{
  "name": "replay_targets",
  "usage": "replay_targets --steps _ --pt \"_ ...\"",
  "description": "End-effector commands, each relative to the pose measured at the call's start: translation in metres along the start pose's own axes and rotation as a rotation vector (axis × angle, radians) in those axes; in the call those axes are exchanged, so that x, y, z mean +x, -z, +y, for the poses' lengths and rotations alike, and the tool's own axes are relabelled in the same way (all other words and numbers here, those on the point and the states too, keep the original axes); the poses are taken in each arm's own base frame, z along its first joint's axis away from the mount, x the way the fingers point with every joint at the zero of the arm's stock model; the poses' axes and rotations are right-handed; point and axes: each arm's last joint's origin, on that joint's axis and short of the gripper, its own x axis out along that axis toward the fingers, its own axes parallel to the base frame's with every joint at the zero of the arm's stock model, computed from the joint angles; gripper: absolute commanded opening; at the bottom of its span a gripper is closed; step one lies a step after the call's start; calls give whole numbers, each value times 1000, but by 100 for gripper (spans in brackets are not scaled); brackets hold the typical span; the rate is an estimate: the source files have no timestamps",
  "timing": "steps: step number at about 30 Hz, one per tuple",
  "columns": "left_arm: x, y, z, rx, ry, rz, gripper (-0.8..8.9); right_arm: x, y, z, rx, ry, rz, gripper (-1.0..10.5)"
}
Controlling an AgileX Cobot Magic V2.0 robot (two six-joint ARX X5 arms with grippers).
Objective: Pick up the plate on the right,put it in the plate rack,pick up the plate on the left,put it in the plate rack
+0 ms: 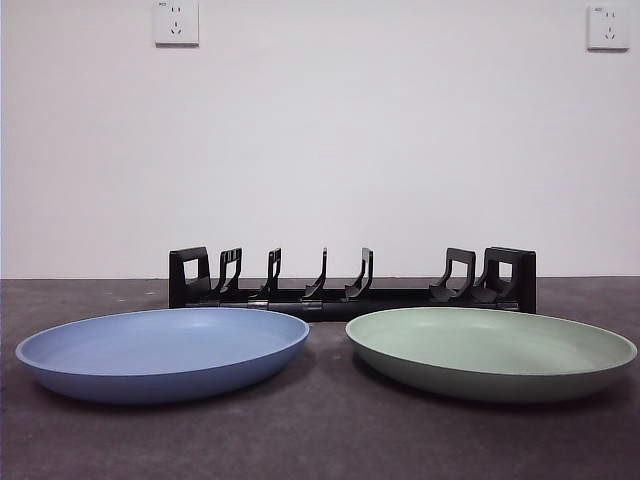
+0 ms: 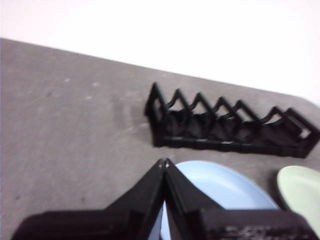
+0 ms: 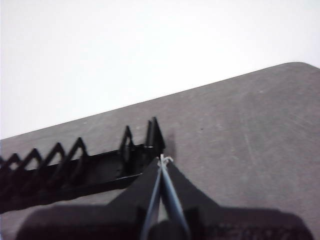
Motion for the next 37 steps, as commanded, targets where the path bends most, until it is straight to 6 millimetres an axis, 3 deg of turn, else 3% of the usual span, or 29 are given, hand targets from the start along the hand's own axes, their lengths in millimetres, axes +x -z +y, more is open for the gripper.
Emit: replay_targets --steps 1,10,16,24,31,32,33,35,36,37 --pt "-3 -15 -6 -14 36 4 -7 -1 -19 6 24 -21 42 -12" --pt "-4 -67 -26 8 184 149 -7 3 -81 26 -107 -164 274 -11" --pt "-3 -96 -36 34 277 281 -7 6 -109 35 -182 -218 440 -11" --pt "-6 -125 -50 102 329 369 -7 14 -125 40 -176 -263 581 -11" --pt "0 -128 -55 144 378 387 4 16 -127 40 -166 -280 594 8" --pt "1 -128 -56 146 386 387 42 16 -127 40 -163 -288 594 43" --pt "3 -128 -57 149 396 389 190 16 -127 41 -163 -294 591 175" --pt "6 -128 -58 155 411 394 622 17 -127 41 -160 -293 588 451" --pt "8 -129 -59 161 422 392 756 17 -127 41 -159 -293 589 549" --pt "10 -129 -60 165 431 390 758 16 -127 41 -158 -293 592 565"
